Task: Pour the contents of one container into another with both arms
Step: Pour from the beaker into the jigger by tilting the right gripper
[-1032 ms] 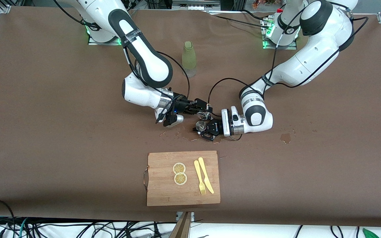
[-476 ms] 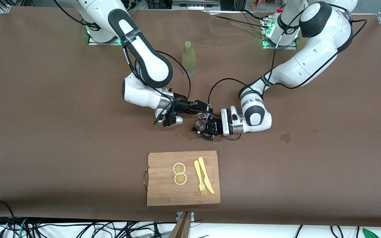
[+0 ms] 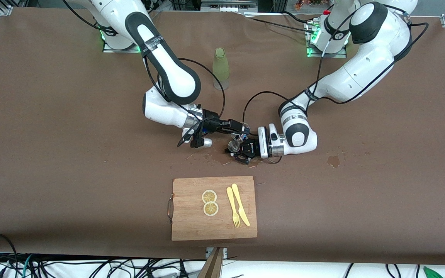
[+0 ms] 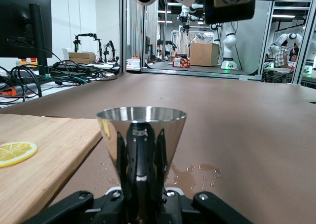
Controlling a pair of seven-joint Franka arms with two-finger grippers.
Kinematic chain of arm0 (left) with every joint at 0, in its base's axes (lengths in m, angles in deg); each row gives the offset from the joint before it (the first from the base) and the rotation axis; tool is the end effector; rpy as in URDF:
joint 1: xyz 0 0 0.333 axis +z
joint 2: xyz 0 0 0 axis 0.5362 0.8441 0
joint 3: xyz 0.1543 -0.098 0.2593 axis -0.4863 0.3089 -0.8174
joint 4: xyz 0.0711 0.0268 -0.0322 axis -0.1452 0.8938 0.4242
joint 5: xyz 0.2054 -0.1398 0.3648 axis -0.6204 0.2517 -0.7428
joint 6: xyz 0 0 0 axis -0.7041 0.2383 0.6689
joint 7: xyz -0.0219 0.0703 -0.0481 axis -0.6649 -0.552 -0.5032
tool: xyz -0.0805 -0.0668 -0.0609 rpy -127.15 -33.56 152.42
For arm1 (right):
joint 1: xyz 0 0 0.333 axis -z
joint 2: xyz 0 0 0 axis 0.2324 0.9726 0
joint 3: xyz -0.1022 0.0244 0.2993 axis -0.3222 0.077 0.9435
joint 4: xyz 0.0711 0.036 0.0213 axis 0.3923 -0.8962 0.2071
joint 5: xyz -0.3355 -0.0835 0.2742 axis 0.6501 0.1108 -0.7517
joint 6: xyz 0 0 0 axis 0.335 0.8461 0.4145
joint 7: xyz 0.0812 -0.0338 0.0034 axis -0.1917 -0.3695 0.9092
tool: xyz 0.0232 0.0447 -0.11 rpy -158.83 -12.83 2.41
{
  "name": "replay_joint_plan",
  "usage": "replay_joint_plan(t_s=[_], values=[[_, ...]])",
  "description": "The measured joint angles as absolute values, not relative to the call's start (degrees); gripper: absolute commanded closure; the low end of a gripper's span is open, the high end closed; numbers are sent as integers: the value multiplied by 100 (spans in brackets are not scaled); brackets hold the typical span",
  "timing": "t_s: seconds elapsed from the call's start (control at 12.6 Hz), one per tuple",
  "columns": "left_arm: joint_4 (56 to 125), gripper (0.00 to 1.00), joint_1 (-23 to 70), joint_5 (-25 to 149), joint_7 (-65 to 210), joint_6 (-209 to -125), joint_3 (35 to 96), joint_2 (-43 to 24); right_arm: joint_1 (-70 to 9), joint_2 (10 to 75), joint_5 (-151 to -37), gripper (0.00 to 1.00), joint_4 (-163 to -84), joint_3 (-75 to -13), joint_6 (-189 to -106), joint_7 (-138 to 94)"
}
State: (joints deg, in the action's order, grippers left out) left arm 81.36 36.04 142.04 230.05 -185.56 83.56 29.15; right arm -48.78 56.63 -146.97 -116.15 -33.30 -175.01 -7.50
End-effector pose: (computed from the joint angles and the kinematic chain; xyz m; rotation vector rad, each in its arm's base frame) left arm 0.6050 -0.3720 0.0297 1.4443 -1.2222 1.1718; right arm 0.5828 0.4928 0.2348 -2.0441 0.2489 0.0409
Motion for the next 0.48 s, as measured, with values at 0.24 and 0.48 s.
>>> replay_joint_plan(t_s=[0.24, 0.48], values=[[8136, 100, 3604, 14208, 23007, -18556, 8357, 2916, -4880, 5718, -14709, 70, -11552, -3330, -17501, -790], [8136, 100, 3604, 14211, 23008, -18556, 8357, 2916, -4879, 5809, -14854, 70, -11433, -3331, -17501, -825]])
